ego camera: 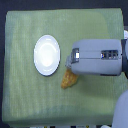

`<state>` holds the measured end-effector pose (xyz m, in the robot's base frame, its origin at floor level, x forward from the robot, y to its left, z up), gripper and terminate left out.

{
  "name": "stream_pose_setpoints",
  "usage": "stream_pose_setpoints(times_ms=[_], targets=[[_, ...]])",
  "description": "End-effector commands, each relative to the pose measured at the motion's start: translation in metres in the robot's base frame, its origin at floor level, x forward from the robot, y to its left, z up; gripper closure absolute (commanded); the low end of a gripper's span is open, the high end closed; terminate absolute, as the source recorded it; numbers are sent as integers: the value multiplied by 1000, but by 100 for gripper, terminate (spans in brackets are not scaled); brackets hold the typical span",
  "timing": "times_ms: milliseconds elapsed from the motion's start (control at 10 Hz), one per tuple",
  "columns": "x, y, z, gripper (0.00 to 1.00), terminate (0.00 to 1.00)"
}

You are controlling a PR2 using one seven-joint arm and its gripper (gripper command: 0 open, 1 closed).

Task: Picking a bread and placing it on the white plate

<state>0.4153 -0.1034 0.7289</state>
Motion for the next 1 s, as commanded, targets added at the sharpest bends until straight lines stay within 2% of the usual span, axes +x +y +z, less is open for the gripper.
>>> stream_pose_setpoints(times_ms=[0,400,700,900], targets=[[7,-4,13,100,0],[3,-5,28,100,0],[8,3,63,100,0],[20,3,106,100,0]])
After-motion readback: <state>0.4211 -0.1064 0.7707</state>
